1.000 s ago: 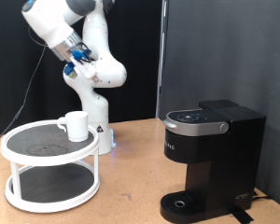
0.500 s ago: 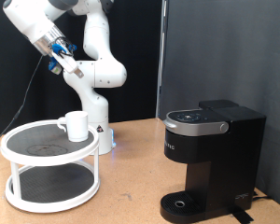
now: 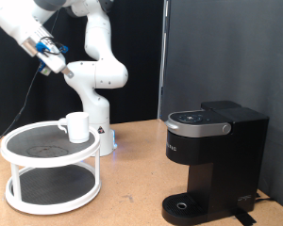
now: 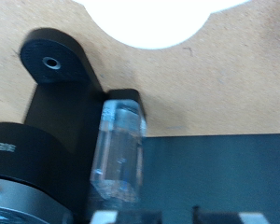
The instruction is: Make a cup of coffee with the keurig machine
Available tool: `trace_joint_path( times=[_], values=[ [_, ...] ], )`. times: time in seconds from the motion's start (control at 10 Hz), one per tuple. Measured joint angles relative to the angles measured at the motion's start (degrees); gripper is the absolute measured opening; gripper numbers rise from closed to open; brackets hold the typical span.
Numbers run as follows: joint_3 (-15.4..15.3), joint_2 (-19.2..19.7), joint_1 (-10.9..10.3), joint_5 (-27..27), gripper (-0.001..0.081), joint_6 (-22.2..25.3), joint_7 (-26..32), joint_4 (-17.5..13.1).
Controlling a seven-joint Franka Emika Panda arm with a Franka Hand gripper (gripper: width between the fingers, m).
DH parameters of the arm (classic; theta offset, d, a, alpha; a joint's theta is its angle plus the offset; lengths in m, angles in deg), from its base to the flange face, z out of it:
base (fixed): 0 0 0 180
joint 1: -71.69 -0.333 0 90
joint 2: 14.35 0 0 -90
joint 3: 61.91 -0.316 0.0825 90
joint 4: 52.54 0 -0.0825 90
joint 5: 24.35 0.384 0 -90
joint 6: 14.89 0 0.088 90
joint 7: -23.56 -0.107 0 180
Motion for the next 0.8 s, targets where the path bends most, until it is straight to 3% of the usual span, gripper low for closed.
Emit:
trace_joint_path(
  times=[0.7,0.8],
  values=[
    [3.0,5.3,0.0,0.0,0.0,-3.7,-0.2,-1.6],
    [3.1,6.1,0.0,0.0,0.0111,-4.7,-0.2,-1.4]
  ],
)
